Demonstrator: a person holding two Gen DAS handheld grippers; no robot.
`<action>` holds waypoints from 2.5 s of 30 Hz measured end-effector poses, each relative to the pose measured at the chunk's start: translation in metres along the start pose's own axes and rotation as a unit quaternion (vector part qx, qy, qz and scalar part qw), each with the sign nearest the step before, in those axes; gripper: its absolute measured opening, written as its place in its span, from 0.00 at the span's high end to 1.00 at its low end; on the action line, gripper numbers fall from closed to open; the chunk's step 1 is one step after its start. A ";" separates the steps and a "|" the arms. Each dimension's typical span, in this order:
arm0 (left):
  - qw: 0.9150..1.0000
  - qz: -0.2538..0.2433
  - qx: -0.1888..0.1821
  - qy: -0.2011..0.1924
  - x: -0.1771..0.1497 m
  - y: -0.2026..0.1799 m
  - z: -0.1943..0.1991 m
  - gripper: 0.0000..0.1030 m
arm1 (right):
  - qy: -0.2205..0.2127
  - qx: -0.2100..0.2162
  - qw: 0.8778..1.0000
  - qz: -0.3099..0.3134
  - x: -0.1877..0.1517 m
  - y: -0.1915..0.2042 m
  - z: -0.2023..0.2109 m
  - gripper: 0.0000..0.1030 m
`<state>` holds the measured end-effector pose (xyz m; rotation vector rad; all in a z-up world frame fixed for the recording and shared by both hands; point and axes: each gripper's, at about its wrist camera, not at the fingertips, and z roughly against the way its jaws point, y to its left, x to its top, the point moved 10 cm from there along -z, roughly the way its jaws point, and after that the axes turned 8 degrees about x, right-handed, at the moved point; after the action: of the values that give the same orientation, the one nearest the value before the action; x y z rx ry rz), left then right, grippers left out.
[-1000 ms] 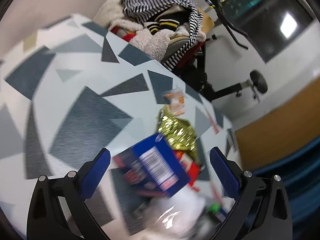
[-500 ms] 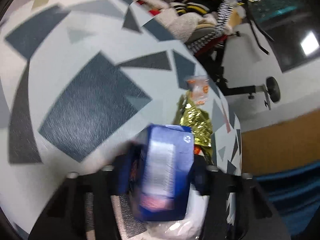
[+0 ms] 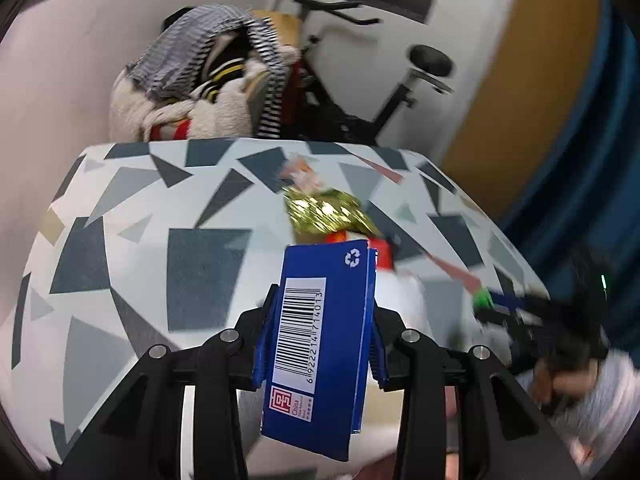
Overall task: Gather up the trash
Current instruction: 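Grasp the blue milk carton with the left gripper while right grasps green frog toy, then carry carton and frog toy over the brown bin and open both grippers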
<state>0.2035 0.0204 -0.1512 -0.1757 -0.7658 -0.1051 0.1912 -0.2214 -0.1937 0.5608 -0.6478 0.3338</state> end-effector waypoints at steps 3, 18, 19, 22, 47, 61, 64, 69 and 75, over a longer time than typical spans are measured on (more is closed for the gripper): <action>1.000 -0.021 -0.019 -0.006 -0.029 -0.019 0.022 0.63 | 0.003 -0.003 1.000 0.014 -0.007 0.012 0.007 0.55; 0.996 -0.002 -0.081 0.042 -0.170 -0.069 0.045 0.64 | 0.011 0.002 1.000 0.025 -0.062 0.039 0.033 0.55; 0.996 -0.010 -0.077 0.049 -0.178 -0.071 0.041 0.64 | 0.012 0.003 1.000 0.023 -0.064 0.039 0.034 0.55; 0.995 -0.023 -0.072 0.069 -0.195 -0.075 0.030 0.64 | 0.017 -0.001 1.000 0.022 -0.073 0.036 0.037 0.55; 1.000 -0.009 0.012 -0.001 -0.177 -0.063 0.055 0.12 | 0.031 -0.006 0.999 0.032 -0.112 0.047 0.027 0.55; 0.997 0.015 0.073 -0.011 -0.179 -0.030 0.068 0.09 | 0.112 0.013 0.993 0.041 -0.177 0.072 -0.015 0.55; 0.996 0.020 0.081 -0.012 -0.179 -0.024 0.067 0.09 | 0.124 0.011 0.991 0.045 -0.185 0.074 -0.021 0.55; 0.996 0.025 0.085 -0.013 -0.181 -0.018 0.068 0.09 | 0.134 0.012 0.990 0.052 -0.190 0.076 -0.026 0.55; 0.996 0.030 0.089 -0.013 -0.182 -0.015 0.067 0.09 | 0.136 0.004 0.989 0.054 -0.192 0.074 -0.027 0.53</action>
<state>0.0249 0.0240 -0.2292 -0.0315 -0.7916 0.0232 0.0256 -0.1686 -0.3075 0.4784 -0.4140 0.5057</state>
